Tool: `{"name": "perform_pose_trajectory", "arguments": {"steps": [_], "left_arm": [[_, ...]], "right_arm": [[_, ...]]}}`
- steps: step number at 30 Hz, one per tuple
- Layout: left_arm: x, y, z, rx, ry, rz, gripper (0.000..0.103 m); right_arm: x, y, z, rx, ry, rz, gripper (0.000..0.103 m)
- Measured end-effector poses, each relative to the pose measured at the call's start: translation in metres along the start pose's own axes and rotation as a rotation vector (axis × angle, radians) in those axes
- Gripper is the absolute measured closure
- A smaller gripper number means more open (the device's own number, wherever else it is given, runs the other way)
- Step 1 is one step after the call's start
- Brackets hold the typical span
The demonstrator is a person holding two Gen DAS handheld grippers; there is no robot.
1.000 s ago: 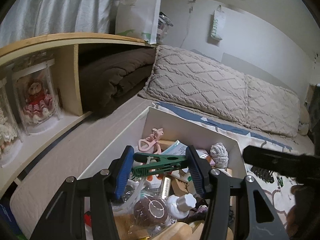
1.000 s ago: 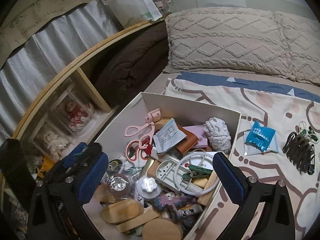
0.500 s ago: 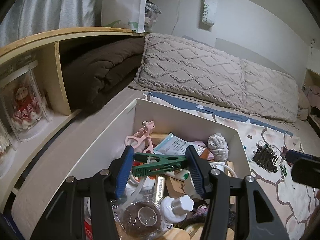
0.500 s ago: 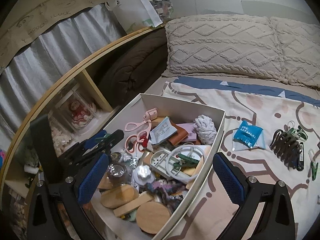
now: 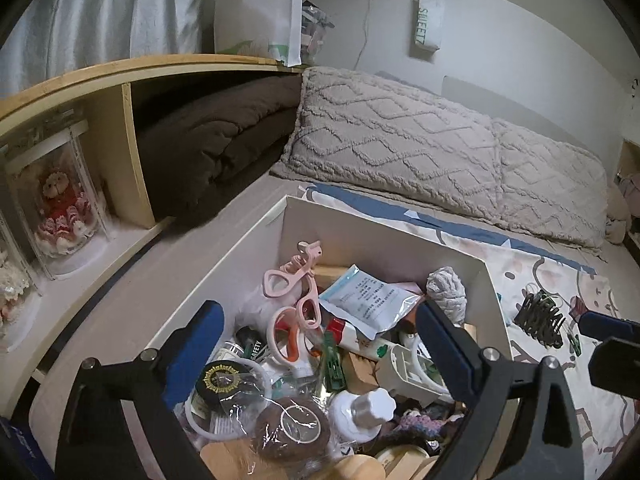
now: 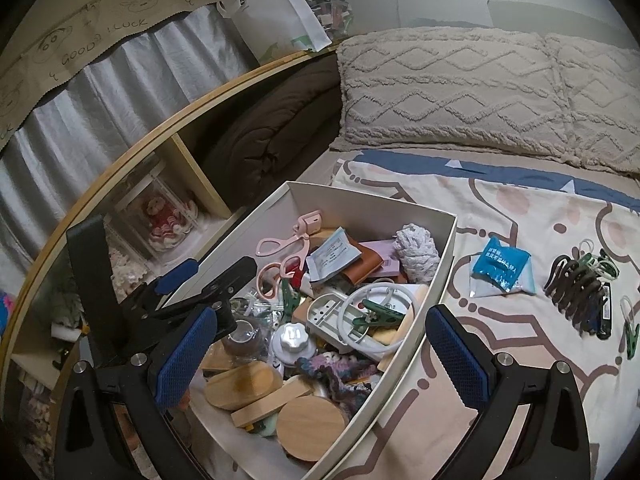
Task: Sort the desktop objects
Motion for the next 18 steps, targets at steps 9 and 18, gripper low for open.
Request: {"name": "perform_pose_trajectory", "arguments": {"steps": [9, 18], "left_arm": [[-0.002, 0.006, -0.008, 0.023, 0.02, 0.008, 0.006], [-0.004, 0.014, -0.009, 0.042, 0.015, 0.012, 0.006]], "right_arm": [[0.001, 0.0, 0.006, -0.018, -0.014, 0.017, 0.0], [-0.002, 0.003, 0.01, -0.077, 0.004, 0.043, 0.0]]}}
Point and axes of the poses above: each gripper's, at about its wrist camera, not at the fingertips, and y roughly against the way its jaws point, z to its right, x to its top, the point moved 1 cm from there along -y, roughly the way its jaws point
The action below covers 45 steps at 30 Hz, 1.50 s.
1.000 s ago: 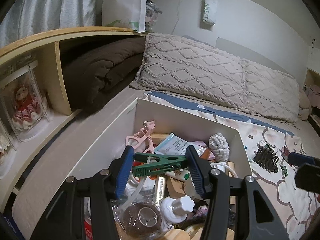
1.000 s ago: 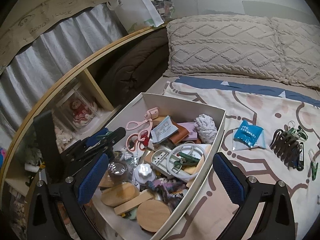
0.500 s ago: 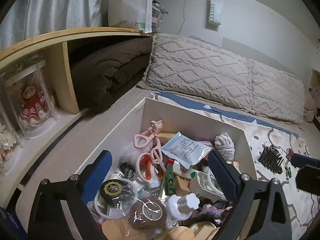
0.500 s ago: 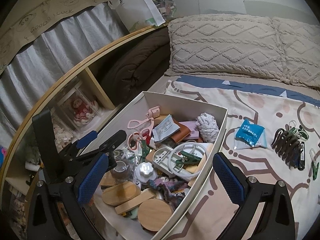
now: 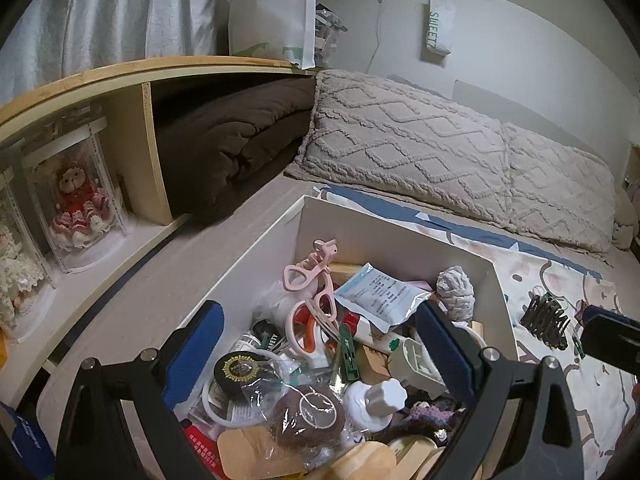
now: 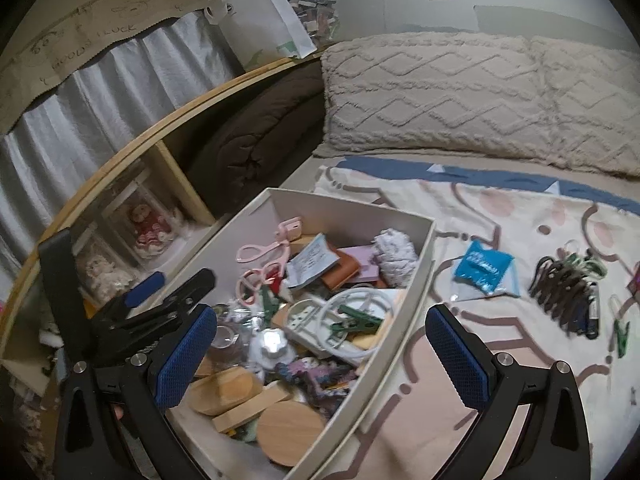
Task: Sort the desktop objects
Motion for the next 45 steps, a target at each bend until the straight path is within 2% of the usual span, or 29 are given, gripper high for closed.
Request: {"name": "perform_pose_trajectory", "arguments": {"steps": [3, 14, 25, 33, 40, 45], "left_arm": [[0.0, 0.004, 0.0, 0.002, 0.001, 0.006, 0.0], [0.002, 0.022, -0.001, -0.005, 0.029, 0.018, 0.0], [0.008, 0.051, 0.01, -0.007, 0.0, 0.09, 0.0], [0.007, 0.068, 0.025, -0.047, -0.025, 0.121, 0.0], [0.005, 0.077, 0.047, -0.07, -0.069, 0.141, 0.0], [0.002, 0.085, 0.066, -0.093, -0.104, 0.154, 0.0]], "right_arm": [[-0.001, 0.003, 0.0, -0.022, 0.019, 0.021, 0.0], [-0.004, 0.009, 0.002, -0.066, 0.06, 0.05, 0.0], [-0.005, 0.034, 0.01, -0.137, 0.088, 0.123, 0.0], [-0.011, 0.057, 0.02, -0.208, 0.13, 0.167, 0.0], [-0.019, 0.083, 0.042, -0.211, 0.105, 0.199, 0.0], [-0.025, 0.108, 0.058, -0.258, 0.104, 0.251, 0.0]]}}
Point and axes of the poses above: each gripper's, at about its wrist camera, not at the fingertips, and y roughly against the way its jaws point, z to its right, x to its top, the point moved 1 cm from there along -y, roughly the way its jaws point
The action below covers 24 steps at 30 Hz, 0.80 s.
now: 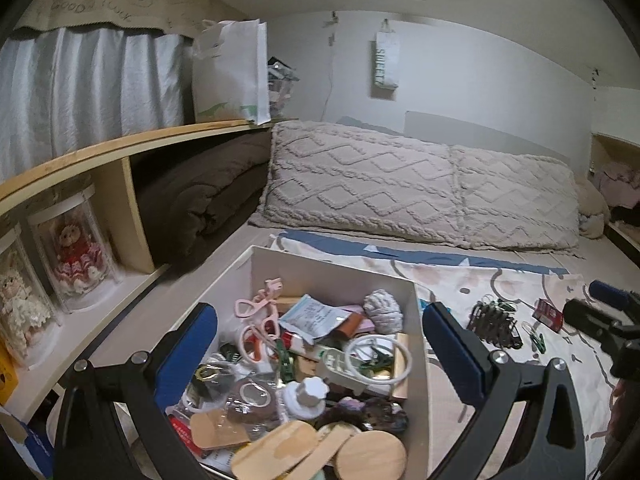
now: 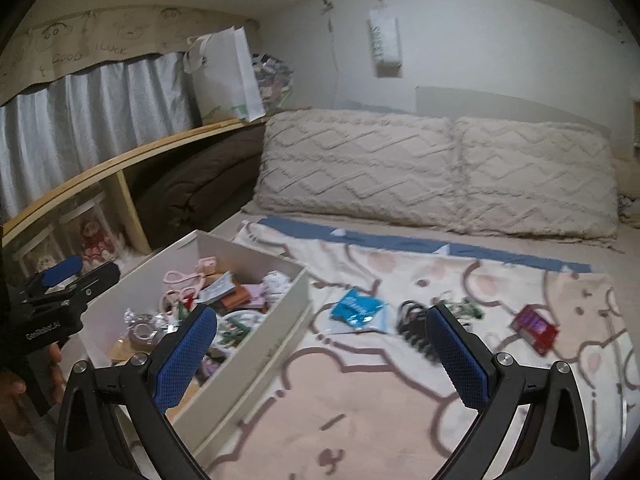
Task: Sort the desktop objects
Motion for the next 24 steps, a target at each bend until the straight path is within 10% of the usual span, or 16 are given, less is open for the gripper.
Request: {"name": "perform_pose_trajectory", "arguments": {"steps": [24], "left_arm": [[-0.014, 0.017, 0.089, -0.12, -0.095, 0.069, 0.0]], "right_arm": [[-0.041, 0.092, 0.109, -0.201, -0.059, 0.131, 0.0]]}}
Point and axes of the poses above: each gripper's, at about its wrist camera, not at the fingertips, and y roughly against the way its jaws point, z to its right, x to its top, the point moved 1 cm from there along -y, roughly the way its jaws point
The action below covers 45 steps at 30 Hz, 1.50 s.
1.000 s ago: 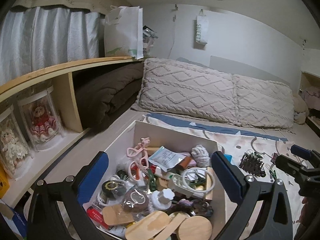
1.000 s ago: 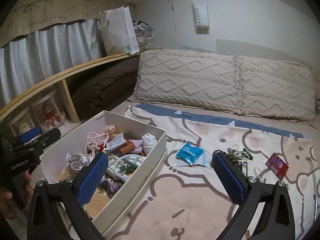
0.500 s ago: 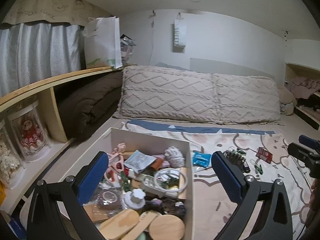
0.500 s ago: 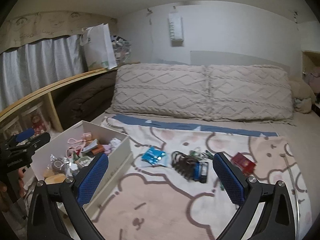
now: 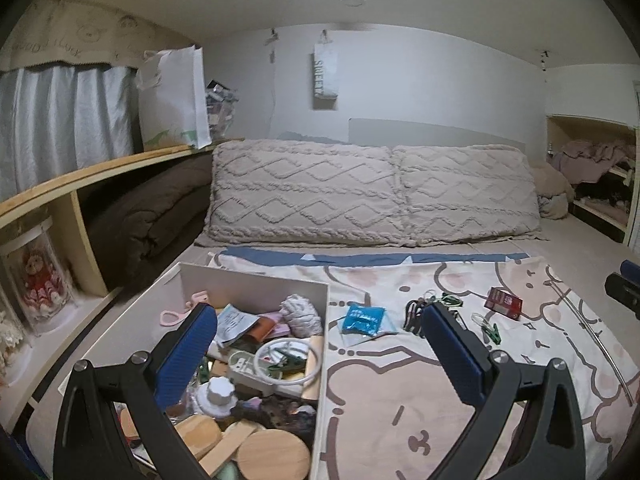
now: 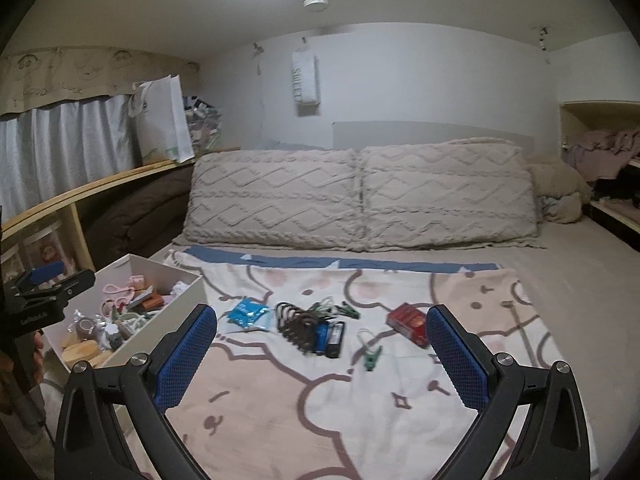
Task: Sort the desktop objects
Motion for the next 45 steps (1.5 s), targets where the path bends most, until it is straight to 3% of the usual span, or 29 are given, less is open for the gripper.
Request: {"name": "perform_pose_trajectory", "arguments": {"steps": [9, 26, 32, 35, 45], "left_arm": [[0.0, 0.008, 0.022, -0.066, 0.003, 0.036, 0.0], [-0.008, 0.021, 0.06, -0.128, -0.057, 0.136, 0.0], [-0.019, 0.007, 0.075, -0.18, -0.074, 0.087, 0.0], [-0.027, -0.002, 0.085, -0.203, -0.081, 0.064, 0.0], [-0.063, -0.045, 0.113, -0.267, -0.066, -0.09, 0.0]], "right_arm": [[-0.014, 0.009, 0.028, -0.045, -0.015, 0.02, 0.0], [-0.026, 0.02, 0.056, -0.014, -0.109, 0.037, 0.0], [-0.038, 0.004, 0.059, -0.055, -0.117, -0.024, 0.0], [-0.044, -0.005, 0.061, -0.025, -0.134, -0.068, 0.0], [-0.066, -0.036, 0.062, -0.062, -0.112, -0.154, 0.0]]}}
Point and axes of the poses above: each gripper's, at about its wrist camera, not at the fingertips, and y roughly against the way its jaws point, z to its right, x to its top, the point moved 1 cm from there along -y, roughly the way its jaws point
